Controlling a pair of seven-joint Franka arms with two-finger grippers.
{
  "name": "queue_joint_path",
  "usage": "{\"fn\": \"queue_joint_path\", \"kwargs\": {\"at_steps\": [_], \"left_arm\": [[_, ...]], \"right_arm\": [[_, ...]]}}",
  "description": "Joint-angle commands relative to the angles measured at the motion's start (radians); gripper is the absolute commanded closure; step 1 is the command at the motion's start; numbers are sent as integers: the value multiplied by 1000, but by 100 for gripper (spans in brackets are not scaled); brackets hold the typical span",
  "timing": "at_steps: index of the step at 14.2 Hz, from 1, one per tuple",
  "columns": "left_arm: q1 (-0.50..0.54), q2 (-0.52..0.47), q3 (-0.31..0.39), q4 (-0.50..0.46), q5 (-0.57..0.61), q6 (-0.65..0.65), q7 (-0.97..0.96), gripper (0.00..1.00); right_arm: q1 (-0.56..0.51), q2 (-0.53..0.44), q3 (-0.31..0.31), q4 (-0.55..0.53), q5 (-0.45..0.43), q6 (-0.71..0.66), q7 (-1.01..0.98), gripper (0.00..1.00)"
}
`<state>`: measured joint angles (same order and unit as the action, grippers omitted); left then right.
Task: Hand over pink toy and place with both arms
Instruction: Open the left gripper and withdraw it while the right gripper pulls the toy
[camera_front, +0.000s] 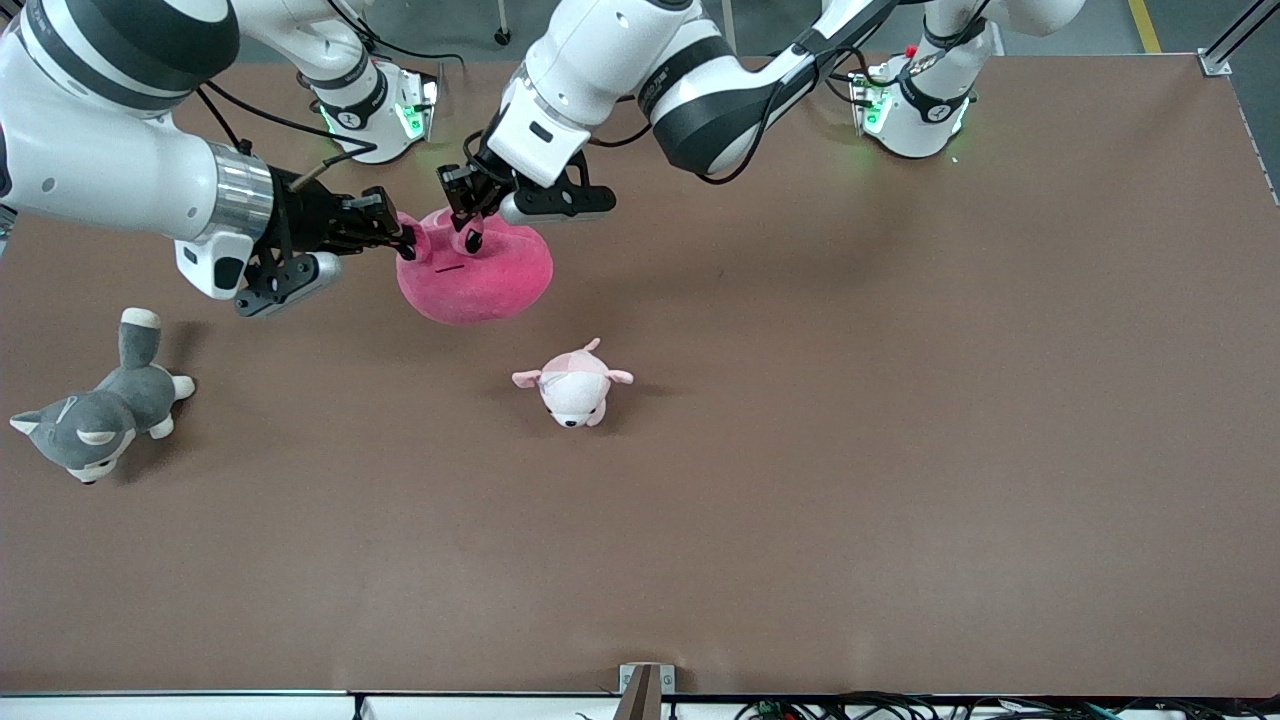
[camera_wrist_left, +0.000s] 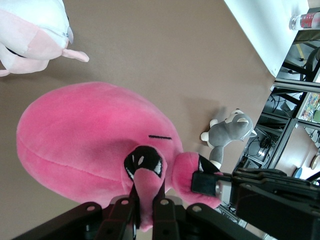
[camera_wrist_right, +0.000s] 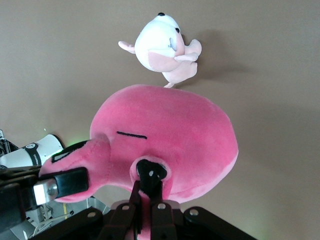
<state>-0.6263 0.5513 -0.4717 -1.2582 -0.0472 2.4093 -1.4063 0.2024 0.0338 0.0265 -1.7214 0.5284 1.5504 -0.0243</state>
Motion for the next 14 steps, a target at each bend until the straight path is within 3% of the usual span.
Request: {"fn": "queue_joint_path", "kwargs": {"at_steps": [1,7,10,14], "left_arm": [[8,-1,7,23,-5,5,6,1],[71,-43,10,19,21,-10,4,0],[163,-88,7,17,66,-148,29,0],[287,-142,7,14,66,-378,260,0]], "right_arm": [[0,-12,-8,12,2,-29,3,100],[-59,-11,-16,59,2,-93,-9,100],[-158,27,-16,62,2,-93,-78,99],[-293,156,-16,118,8,-95,-134,100]]}}
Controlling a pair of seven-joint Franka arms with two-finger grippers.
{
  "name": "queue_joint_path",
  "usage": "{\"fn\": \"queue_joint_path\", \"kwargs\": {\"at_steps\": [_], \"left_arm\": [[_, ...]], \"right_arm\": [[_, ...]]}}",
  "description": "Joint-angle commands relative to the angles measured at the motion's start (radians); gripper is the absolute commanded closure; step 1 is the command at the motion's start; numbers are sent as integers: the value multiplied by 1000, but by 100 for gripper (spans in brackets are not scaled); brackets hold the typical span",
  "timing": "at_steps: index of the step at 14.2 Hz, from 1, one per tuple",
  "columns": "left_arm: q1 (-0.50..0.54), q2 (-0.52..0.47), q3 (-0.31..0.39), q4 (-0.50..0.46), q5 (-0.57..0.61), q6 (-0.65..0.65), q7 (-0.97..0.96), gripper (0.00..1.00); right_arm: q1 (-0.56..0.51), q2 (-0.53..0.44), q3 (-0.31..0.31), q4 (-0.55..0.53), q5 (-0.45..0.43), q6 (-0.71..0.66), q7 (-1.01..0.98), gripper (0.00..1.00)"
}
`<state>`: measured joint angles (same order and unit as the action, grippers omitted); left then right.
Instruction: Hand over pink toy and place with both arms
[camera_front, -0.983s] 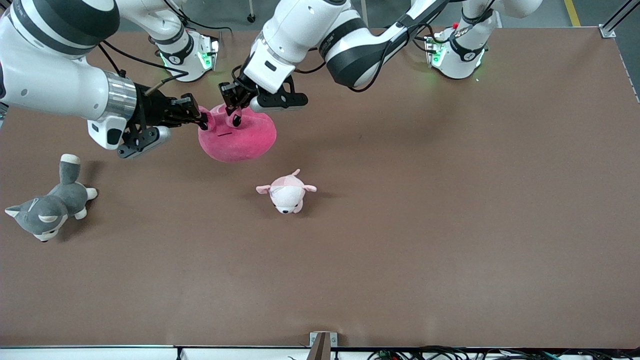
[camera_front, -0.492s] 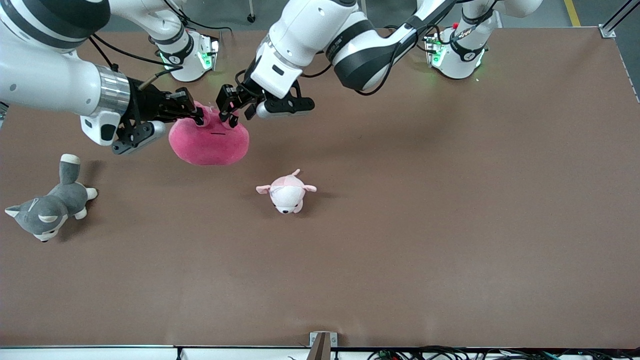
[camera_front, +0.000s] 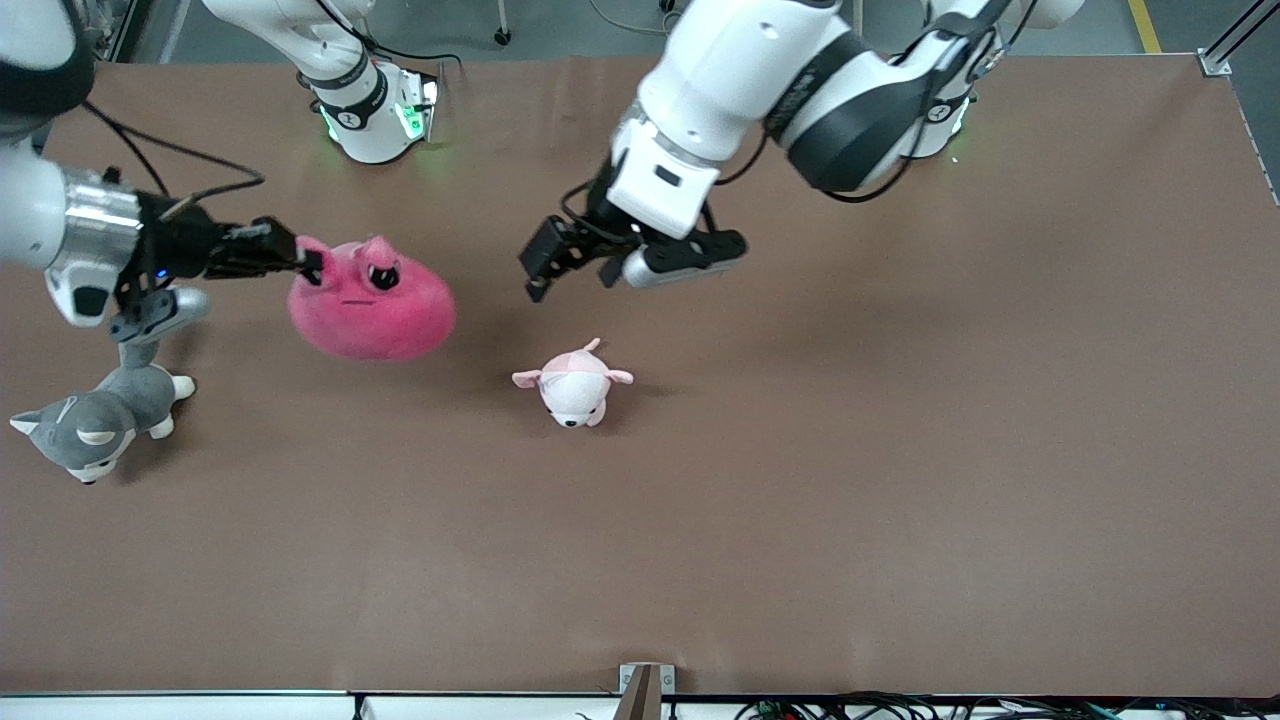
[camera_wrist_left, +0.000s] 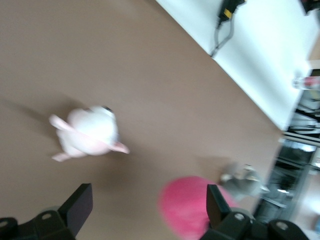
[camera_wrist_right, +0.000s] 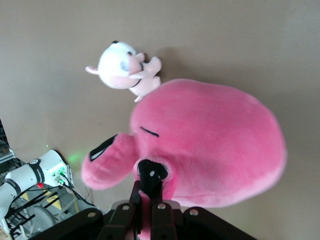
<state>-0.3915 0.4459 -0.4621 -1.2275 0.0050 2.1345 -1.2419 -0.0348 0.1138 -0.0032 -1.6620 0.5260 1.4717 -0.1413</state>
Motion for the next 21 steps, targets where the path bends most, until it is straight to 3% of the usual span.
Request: {"fn": "queue_joint_path", "kwargs": {"at_steps": [1,7,12,15,19,21], "left_arm": [[97,-50,-3,-18,13,-175,170,0],[344,-73,-3,-24,65,-468,393,0],[498,-104,-3,-26,104,-482,740,0],[604,-140,-4,-24,104,-562,938,0],[663,-165,-1,-23,104,-628,1065,0],[680,-228,28,-30,99,-636,1125,0]], "right_arm": [[-72,104,14,74,15,-17,-18,100],[-134,246,14,108,9,-14,-271,99],[-208,343,14,130,22,-14,-395,99],[-218,378,14,143,20,-11,-422,99],[-240,438,14,179,22,-14,-446,99],[-240,443,15,179,23,-13,-451,99]]}}
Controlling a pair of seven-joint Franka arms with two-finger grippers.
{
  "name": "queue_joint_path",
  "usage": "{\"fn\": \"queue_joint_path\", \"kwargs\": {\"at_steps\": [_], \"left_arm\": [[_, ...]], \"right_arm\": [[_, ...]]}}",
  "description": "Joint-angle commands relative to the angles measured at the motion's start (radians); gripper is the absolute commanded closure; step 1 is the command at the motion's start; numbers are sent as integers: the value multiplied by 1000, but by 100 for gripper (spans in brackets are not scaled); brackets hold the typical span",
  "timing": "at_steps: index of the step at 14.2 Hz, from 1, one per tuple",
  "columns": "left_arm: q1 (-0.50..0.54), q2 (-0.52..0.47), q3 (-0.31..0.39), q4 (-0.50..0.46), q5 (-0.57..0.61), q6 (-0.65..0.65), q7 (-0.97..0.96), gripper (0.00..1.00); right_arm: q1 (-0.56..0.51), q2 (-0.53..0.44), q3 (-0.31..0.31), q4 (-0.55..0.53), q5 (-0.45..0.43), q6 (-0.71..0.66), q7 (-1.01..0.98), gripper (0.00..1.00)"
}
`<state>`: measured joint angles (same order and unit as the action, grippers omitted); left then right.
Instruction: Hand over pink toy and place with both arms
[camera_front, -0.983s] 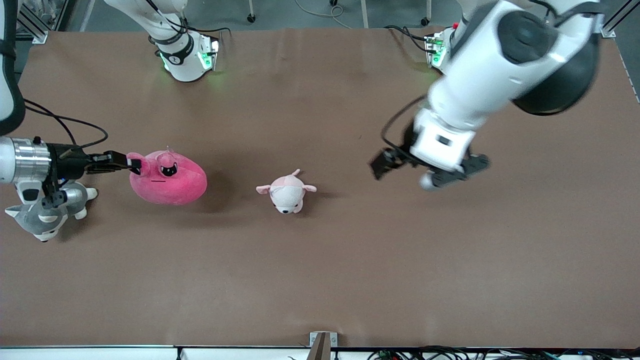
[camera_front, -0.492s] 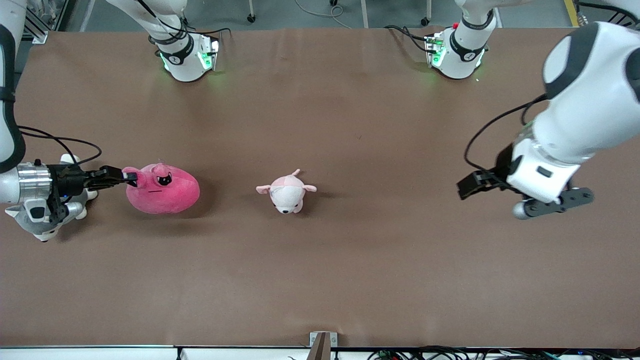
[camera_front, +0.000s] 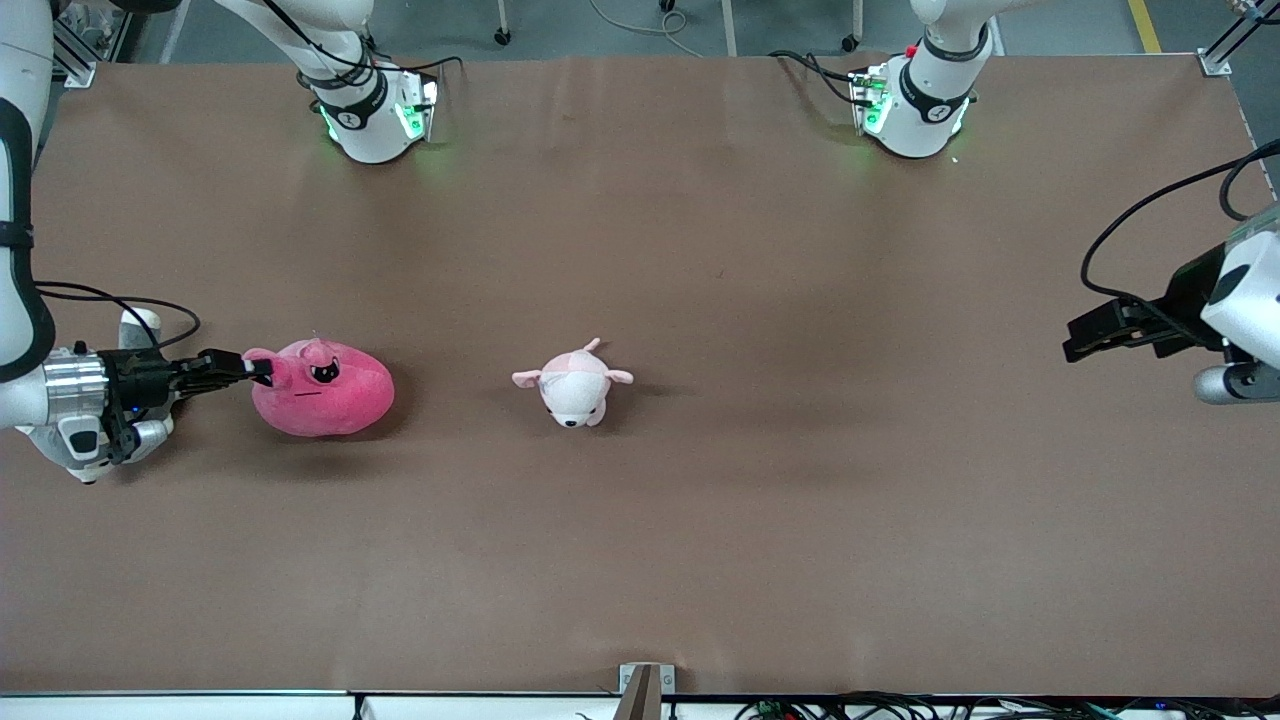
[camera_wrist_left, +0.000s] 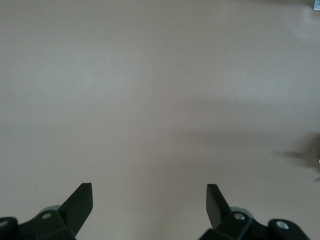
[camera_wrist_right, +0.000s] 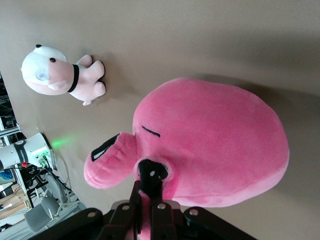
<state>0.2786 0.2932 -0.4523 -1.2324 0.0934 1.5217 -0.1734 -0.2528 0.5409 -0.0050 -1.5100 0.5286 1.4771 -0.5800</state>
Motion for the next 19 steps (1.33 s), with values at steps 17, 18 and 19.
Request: {"fn": "queue_joint_path", "kwargs": {"at_steps": [17,18,19], "left_arm": [[-288,-348,437,-282,-89,-46,169,0],[-288,-352,435,-288,-87,-46,169,0],[-283,-358,428,-292,-87,-48,170,0]], "right_arm": [[-22,87,20,88,48,-9,-32,99],[-22,91,20,90,48,-9,-32,99],[-22,93,20,90,48,-9,-34,99]]}}
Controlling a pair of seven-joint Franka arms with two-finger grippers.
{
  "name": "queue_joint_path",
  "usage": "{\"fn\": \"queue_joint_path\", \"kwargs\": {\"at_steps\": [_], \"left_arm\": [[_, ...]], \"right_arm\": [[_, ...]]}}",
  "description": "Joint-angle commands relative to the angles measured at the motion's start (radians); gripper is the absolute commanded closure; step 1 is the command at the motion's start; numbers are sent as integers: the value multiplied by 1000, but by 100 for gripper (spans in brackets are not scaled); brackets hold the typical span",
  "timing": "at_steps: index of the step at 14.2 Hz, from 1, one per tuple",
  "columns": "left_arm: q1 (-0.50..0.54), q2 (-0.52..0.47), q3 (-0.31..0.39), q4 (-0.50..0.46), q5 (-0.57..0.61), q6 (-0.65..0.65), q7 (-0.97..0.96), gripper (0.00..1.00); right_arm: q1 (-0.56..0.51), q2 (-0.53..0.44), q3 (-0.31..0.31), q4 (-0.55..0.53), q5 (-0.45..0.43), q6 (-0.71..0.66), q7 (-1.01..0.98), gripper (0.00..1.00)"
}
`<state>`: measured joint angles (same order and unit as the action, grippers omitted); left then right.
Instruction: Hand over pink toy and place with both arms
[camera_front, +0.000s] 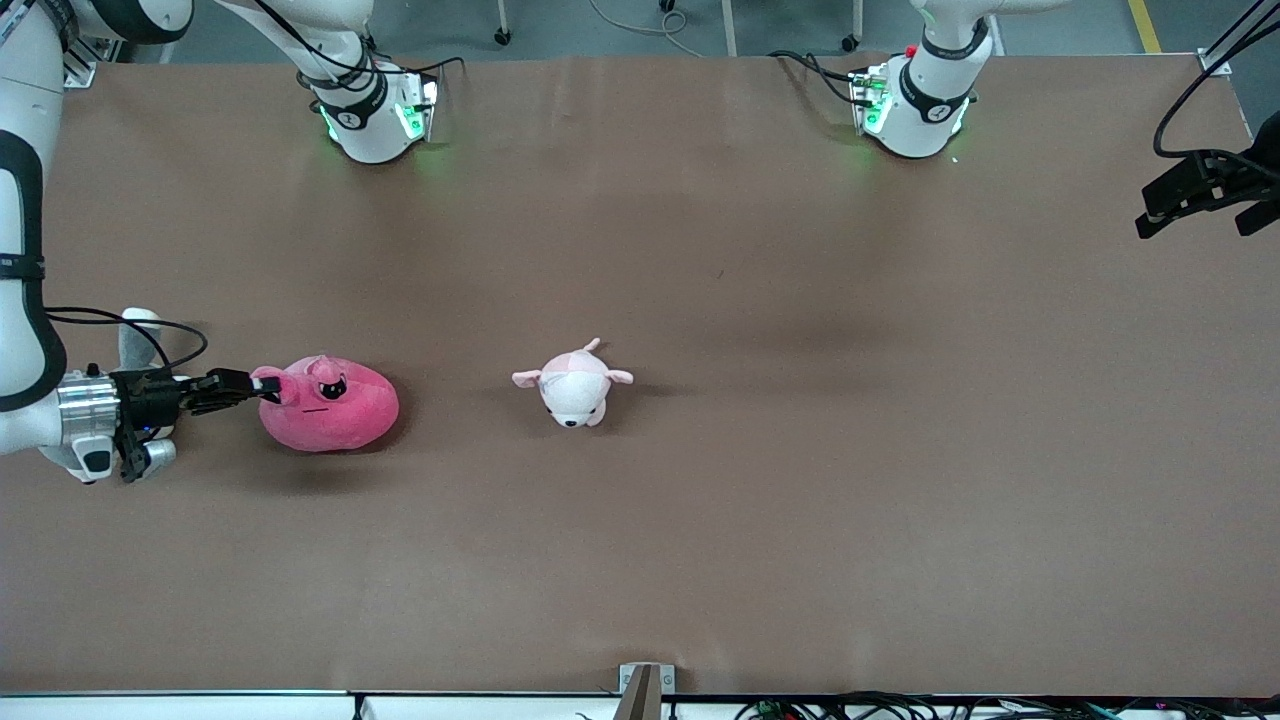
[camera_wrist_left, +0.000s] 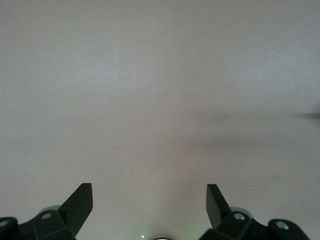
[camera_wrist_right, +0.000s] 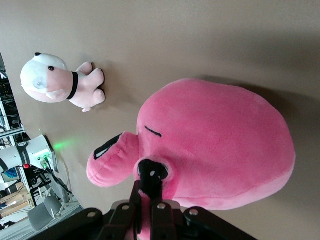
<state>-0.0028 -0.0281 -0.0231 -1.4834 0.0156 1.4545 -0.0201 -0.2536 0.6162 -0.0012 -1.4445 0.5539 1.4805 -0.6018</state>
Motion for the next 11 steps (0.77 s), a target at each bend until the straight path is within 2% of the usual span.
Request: {"fn": "queue_joint_path", "kwargs": {"at_steps": [1,9,10,11], "left_arm": [[-2,-38,-4,-41,-9,18,17,0],[-5,-35,-14,-40,-8,4,17,0],[-5,-35,-21,-37,-9,-17,16,0],[-6,-38,-24,-37,-8,-22,16,0]], "right_arm": [[-21,17,17,22,23,-12,-13,99],[-21,31,17,22,26,-11,-38,99],[-21,33,17,22,26,-11,-39,96],[-21,33,17,22,41,-11,-36,66]]}}
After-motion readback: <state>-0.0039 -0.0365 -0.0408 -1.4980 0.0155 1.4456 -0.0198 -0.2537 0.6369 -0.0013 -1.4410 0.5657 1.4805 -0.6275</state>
